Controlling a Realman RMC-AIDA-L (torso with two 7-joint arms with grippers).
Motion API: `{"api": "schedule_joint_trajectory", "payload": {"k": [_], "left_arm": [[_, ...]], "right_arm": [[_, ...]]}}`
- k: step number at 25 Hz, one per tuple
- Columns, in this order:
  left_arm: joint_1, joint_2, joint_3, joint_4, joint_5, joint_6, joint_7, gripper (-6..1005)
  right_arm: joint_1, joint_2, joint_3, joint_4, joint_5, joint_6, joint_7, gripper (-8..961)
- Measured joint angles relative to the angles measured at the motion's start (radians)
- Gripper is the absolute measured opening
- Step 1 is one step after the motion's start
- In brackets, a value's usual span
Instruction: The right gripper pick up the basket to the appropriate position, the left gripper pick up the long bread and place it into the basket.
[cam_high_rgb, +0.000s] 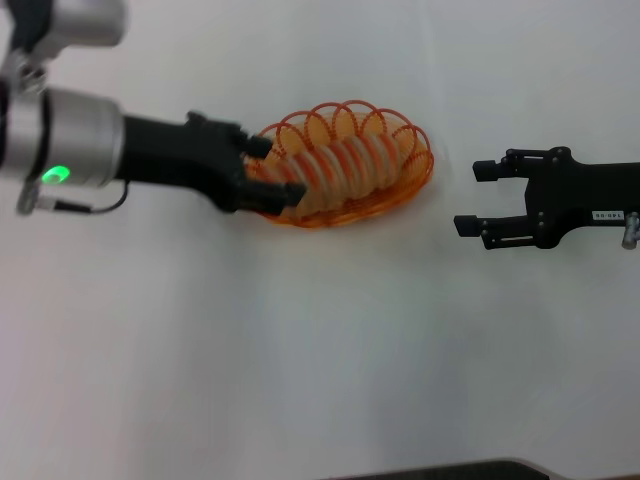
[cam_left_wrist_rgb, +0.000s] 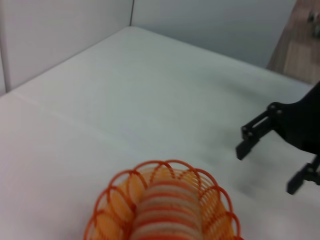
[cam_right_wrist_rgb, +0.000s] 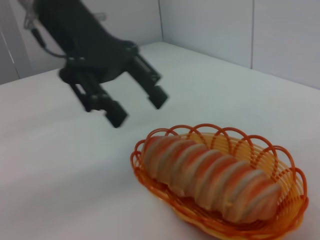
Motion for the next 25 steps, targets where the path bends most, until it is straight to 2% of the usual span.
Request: {"api": "schedule_joint_trajectory", "payload": {"k": [6, 13, 18, 25], "left_arm": [[0.067, 0.001, -0.159, -0.083, -0.037, 0.122, 0.134, 741], [0.106, 0.008, -0.286, -0.160, -0.038, 0.182, 0.258, 739], [0.120, 0.020, -0.335, -0.213, -0.039, 0.196, 0.312, 738], [0.132, 0.048, -0.354, -0.313, -0.040, 0.197, 0.342, 737]], "right_arm": [[0.001, -0.001, 0.002, -0.001, 0.002, 0.002, 0.003, 835], [0.007, -0.001, -0.002, 0.000, 0.001, -0.001, 0.006, 835], [0.002, 0.001, 0.004, 0.003, 0.008, -0.001, 0.007, 835], [-0.002, 0.011, 0.006, 0.011, 0.008, 0.000, 0.007, 836]]}}
